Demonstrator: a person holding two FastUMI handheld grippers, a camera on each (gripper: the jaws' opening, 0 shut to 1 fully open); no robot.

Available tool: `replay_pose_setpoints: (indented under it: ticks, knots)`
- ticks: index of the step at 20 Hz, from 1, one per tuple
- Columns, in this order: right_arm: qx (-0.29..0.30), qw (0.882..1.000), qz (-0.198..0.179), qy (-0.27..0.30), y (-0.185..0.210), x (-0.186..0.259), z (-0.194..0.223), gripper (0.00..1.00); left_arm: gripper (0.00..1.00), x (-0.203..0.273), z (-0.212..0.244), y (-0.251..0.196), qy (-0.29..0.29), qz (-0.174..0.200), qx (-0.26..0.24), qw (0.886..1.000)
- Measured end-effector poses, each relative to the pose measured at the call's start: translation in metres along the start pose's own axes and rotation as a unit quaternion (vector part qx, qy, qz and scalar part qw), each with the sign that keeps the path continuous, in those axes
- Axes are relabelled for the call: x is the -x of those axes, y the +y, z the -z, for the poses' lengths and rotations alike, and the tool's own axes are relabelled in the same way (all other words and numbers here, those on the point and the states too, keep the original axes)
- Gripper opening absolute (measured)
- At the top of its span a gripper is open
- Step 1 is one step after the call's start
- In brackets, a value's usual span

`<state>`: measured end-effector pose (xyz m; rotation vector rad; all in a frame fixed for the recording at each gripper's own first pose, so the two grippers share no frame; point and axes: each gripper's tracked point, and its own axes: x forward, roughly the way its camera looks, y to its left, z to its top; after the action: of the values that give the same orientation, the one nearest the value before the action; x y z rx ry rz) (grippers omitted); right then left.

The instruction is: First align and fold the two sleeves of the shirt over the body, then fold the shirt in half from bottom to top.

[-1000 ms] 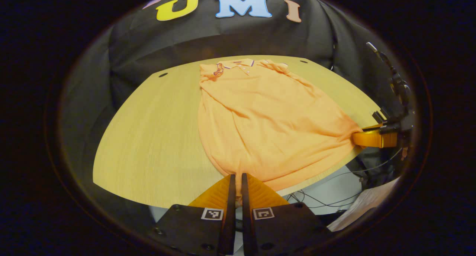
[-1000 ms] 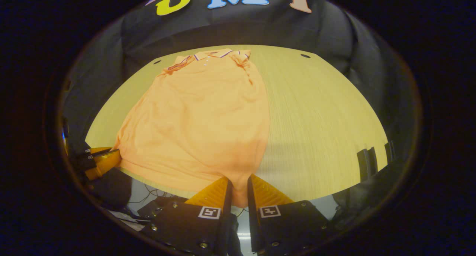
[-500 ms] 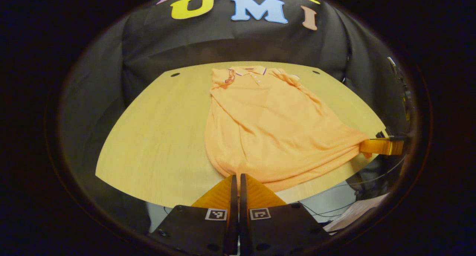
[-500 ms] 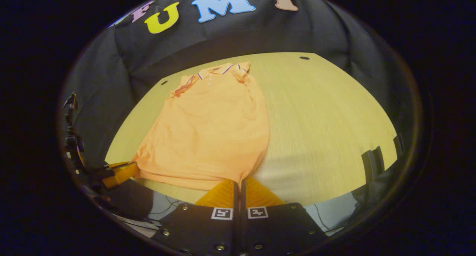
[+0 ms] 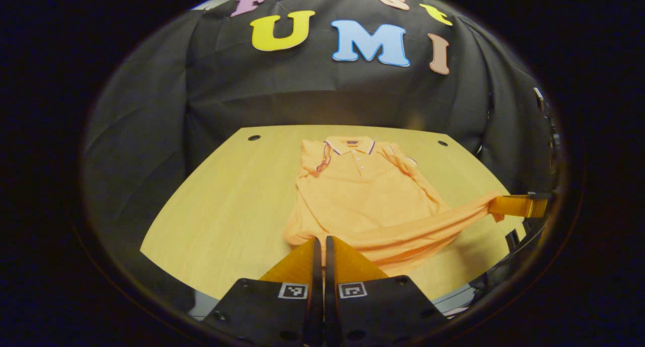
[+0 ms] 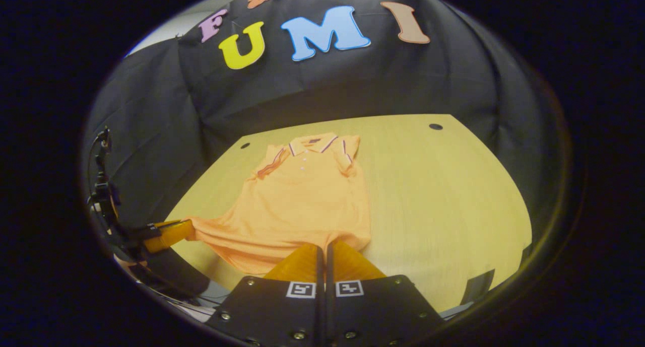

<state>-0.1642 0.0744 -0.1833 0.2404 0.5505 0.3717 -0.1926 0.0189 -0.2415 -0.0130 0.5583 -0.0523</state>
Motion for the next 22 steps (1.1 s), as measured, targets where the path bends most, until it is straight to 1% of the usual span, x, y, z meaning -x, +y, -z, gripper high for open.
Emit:
replay_pose_setpoints:
  ticks: [4, 7, 8, 11, 13, 16, 18, 19, 21, 22]
  knots:
    - [0.013, 1.000, 0.007, -0.025, -0.002, -0.020, -0.049, 0.00, 0.08, -0.028, -0.040, 0.004, -0.017, 0.008, 0.000, 1.000]
    - [0.005, 0.999, 0.014, -0.041, -0.001, -0.041, -0.086, 0.00, 0.09, -0.049, -0.077, 0.009, -0.032, 0.016, 0.002, 0.999]
    - [0.003, 0.999, 0.017, -0.046, 0.007, -0.037, -0.097, 0.00, 0.08, -0.058, -0.089, 0.012, -0.036, 0.018, 0.001, 0.999]
    - [0.003, 0.998, 0.028, -0.060, 0.006, -0.058, -0.131, 0.00, 0.08, -0.084, -0.128, 0.016, -0.053, 0.029, -0.003, 0.998]
    - [0.004, 0.997, 0.036, -0.064, 0.003, -0.074, -0.149, 0.00, 0.09, -0.104, -0.153, 0.018, -0.063, 0.037, -0.006, 0.997]
    - [-0.001, 0.997, 0.045, -0.061, 0.000, -0.097, -0.171, 0.00, 0.08, -0.138, -0.186, 0.025, -0.077, 0.047, -0.015, 0.996]
    - [-0.003, 0.997, 0.051, -0.062, -0.002, -0.112, -0.187, 0.00, 0.08, -0.159, -0.204, 0.028, -0.084, 0.052, -0.024, 0.995]
    - [-0.001, 0.996, 0.057, -0.062, -0.011, -0.130, -0.189, 0.00, 0.08, -0.169, -0.211, 0.029, -0.086, 0.056, -0.028, 0.994]
    - [0.001, 0.996, 0.068, -0.064, -0.014, -0.148, -0.204, 0.00, 0.08, -0.190, -0.226, 0.029, -0.092, 0.063, -0.036, 0.993]
    - [0.001, 0.995, 0.075, -0.065, -0.008, -0.145, -0.214, 0.00, 0.08, -0.200, -0.232, 0.029, -0.095, 0.066, -0.040, 0.992]
